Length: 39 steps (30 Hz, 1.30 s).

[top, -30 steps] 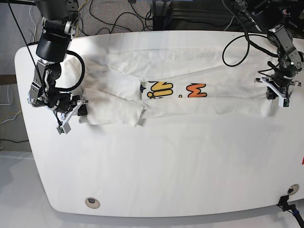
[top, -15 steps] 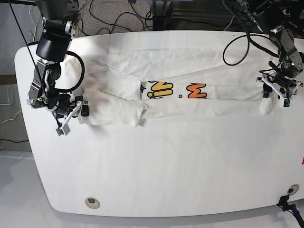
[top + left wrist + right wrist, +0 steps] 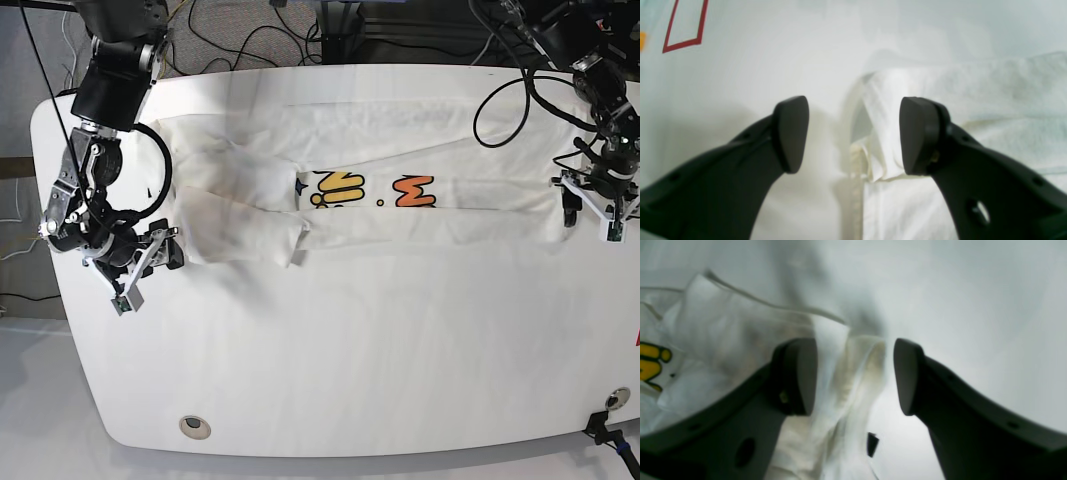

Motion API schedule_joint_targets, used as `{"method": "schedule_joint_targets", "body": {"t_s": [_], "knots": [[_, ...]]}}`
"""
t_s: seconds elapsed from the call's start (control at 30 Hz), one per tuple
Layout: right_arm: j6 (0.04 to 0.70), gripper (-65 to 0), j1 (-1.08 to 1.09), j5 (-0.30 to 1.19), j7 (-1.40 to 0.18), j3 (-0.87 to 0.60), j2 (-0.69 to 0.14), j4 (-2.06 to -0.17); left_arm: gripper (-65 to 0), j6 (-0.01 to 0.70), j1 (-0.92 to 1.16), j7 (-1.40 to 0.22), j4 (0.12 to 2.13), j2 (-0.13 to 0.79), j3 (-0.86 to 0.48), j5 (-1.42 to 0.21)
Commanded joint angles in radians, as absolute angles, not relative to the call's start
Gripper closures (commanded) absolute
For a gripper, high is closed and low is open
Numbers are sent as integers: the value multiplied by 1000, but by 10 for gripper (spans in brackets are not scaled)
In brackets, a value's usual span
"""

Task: Fold the T-shirt properly

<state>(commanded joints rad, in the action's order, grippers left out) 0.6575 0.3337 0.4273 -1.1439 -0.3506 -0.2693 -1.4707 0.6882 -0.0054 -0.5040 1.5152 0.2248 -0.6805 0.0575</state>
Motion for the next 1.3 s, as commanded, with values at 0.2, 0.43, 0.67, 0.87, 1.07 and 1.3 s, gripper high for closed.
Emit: {"method": "schedule_joint_targets", "body": {"t_s": [0.2, 0.43, 0.67, 0.87, 1.07, 1.3], "knots": [[654, -357, 337, 420, -1127, -352, -217, -1417, -401, 688, -5, -504, 1514, 223, -647, 56], [651, -357, 331, 414, -1003, -351, -228, -1290, -401, 688, -1, -504, 1514, 222, -647, 56], [651, -357, 315, 415, -989, -349, -248, -1257, -401, 688, 1, -504, 1514, 222, -647, 58], [654, -356, 314, 423, -990, -349, -237, -1254, -401, 688, 1, -504, 1511, 220, -647, 58], [656, -356, 314, 421, -990, -349, -219, -1254, -401, 688, 1, -504, 1509, 220, -647, 58], [656, -355, 314, 417, -990, -348, -203, -1257, -401, 688, 1, -504, 1509, 220, -647, 58]]}}
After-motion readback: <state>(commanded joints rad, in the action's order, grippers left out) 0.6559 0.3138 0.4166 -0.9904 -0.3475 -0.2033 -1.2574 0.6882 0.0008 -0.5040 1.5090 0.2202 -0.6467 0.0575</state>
